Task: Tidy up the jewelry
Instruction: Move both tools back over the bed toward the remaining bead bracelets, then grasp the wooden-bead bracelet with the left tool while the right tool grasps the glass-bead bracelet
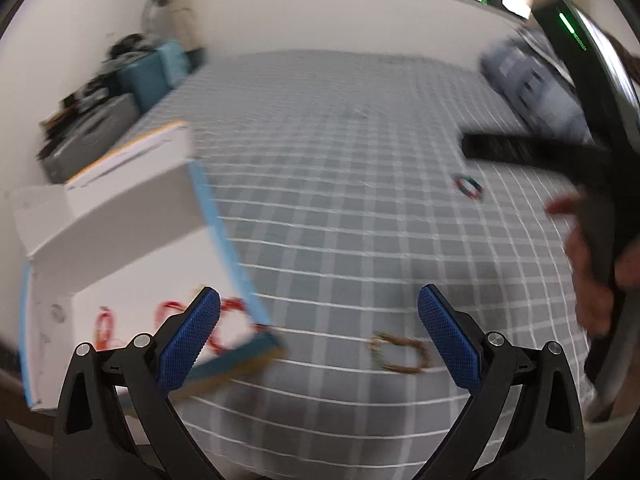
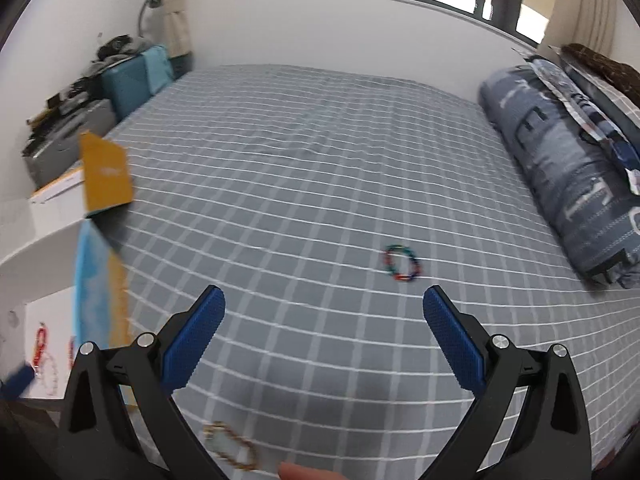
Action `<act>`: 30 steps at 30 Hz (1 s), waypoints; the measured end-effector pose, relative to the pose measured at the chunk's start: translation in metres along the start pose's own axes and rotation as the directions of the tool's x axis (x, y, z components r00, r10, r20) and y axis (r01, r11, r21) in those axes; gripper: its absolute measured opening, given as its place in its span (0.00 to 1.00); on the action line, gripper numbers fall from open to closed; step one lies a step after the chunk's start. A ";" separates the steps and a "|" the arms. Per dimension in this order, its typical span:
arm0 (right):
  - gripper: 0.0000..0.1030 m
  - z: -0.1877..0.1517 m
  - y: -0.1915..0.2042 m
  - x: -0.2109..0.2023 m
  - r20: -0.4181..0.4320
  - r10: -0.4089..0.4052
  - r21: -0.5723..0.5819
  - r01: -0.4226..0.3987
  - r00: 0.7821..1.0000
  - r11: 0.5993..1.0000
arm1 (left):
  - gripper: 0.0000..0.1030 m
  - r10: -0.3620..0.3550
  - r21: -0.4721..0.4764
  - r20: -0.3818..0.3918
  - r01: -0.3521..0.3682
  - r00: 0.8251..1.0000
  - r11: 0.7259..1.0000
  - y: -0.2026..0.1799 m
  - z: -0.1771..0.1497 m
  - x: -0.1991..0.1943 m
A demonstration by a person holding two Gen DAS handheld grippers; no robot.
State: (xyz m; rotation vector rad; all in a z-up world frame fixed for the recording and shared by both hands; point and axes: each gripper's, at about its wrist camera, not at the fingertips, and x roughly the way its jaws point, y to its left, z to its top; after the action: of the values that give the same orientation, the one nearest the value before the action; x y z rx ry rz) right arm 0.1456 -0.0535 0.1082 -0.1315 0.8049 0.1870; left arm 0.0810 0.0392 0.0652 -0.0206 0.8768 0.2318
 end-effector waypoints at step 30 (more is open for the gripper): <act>0.93 -0.012 -0.087 0.230 -0.168 0.017 0.065 -0.006 0.986 0.998 | 0.94 -0.060 -0.020 -0.231 0.057 0.971 0.998 -0.076 -0.069 0.139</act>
State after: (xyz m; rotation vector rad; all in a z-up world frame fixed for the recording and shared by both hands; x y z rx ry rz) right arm 0.3120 -0.1139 -0.0629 -0.0822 0.9794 0.1621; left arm 0.1309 -0.0157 -0.0911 -0.0876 1.1059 0.1817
